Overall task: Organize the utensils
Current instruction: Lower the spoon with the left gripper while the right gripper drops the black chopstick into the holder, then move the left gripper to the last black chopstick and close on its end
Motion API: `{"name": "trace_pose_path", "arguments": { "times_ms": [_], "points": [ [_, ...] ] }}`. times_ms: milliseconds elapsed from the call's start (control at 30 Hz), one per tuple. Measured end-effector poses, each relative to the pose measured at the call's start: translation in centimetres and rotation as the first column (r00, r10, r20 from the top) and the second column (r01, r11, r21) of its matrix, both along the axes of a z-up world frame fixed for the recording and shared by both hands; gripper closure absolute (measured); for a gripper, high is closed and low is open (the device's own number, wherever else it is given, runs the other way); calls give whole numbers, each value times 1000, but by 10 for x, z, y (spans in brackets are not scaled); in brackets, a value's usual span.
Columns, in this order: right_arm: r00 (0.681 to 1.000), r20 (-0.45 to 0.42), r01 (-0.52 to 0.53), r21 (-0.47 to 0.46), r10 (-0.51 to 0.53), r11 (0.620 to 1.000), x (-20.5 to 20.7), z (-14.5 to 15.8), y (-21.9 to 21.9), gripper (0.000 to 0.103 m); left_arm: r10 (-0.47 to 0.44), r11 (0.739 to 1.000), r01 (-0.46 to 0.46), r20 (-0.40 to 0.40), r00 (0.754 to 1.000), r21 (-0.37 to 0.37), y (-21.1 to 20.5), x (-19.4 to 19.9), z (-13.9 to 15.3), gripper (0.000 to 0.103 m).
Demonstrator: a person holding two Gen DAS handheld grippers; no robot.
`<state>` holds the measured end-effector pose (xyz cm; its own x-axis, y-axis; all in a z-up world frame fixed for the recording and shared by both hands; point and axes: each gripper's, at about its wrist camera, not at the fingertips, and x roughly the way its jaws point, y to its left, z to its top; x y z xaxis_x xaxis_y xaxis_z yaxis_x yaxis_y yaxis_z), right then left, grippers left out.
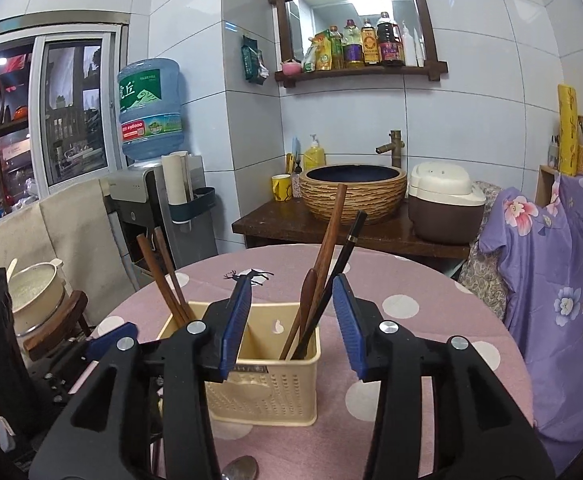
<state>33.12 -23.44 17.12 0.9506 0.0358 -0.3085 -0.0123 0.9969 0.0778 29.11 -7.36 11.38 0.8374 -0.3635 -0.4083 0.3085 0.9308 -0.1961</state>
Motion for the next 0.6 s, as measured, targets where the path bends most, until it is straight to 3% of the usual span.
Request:
{"name": "trace_pose_path", "arguments": {
  "times_ms": [167,433,600],
  "points": [
    [999,-47,10,7,-10,1000,-21,-23,-6,43,33,999,-32,-86,996,9,22,-12,-21,15],
    [955,-296,8,55,8,998,-26,-96,-9,43,95,992,-68,-263,960,107,47,-28,-80,14],
    [935,-354,19,109,21,994,-36,-125,-9,43,98,991,-66,-301,949,114,54,-35,-94,15]
  ]
}}
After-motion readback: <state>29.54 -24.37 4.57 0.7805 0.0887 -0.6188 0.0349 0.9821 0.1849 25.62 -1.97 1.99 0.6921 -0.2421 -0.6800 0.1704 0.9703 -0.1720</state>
